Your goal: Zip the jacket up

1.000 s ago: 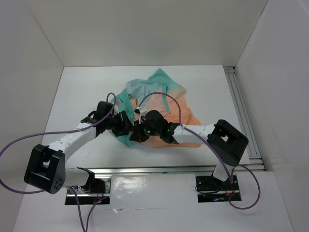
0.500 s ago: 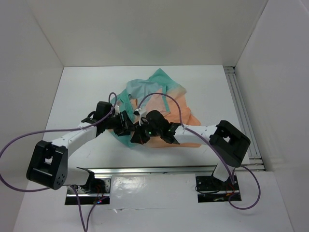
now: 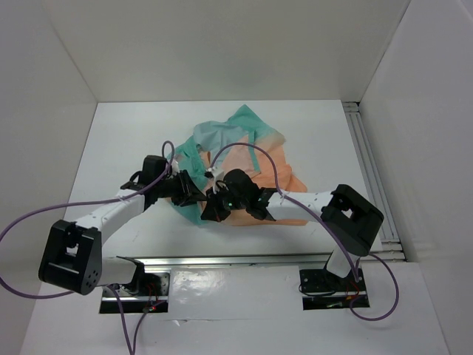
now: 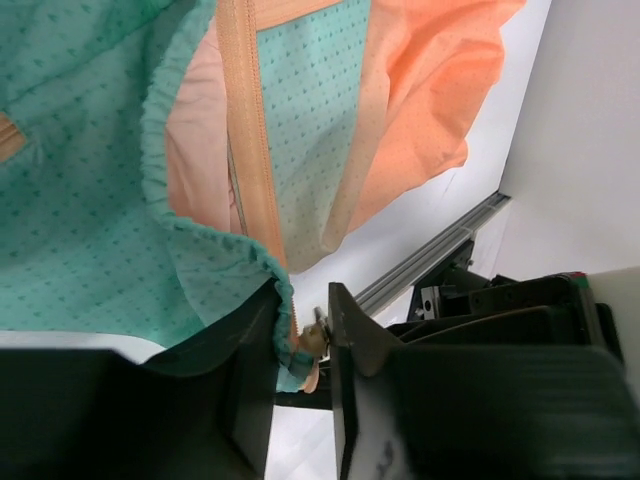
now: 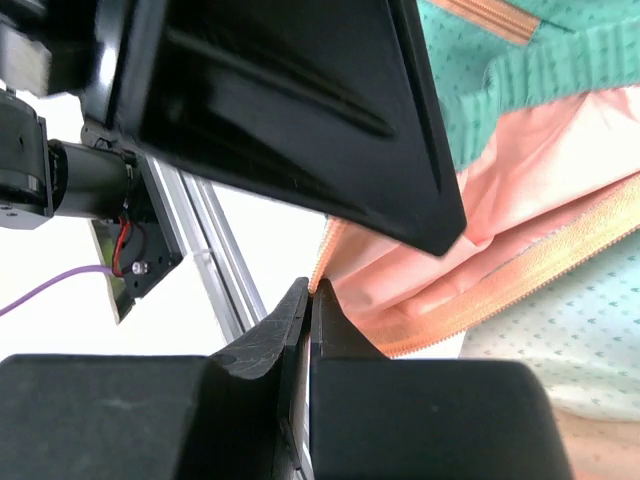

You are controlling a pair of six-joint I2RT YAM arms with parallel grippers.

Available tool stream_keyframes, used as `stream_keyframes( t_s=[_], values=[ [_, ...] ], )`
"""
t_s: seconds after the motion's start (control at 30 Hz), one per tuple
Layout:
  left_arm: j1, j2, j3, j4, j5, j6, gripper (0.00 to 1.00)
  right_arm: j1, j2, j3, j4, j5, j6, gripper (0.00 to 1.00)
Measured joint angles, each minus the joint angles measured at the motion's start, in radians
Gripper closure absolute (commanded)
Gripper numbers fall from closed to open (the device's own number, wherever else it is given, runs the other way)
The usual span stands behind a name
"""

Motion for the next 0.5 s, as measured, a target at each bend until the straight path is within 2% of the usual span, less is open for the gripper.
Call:
stream_keyframes(
  t_s=[0.13, 0.3, 0.37, 0.5],
  values=[
    [0.008, -0.020, -0.004, -0.004, 0.000, -0.010, 0.79, 0.000, 0.000, 0.000, -0.004, 0.000, -0.007, 1.00],
    [0.016, -0.031, -0.006, -0.017, 0.000, -0.014, 0.80, 0.000, 0.000, 0.000, -0.004, 0.000, -0.012, 1.00],
    [0.019, -0.035, -0.012, -0.017, 0.000, -0.014, 0.71, 0.000, 0.000, 0.000, -0.004, -0.001, -0.012, 1.00],
    [0.029, -0.045, -0.026, -0.018, -0.001, -0.017, 0.62, 0.000, 0.000, 0.000, -0.014, -0.005, -0.013, 1.00]
  ],
)
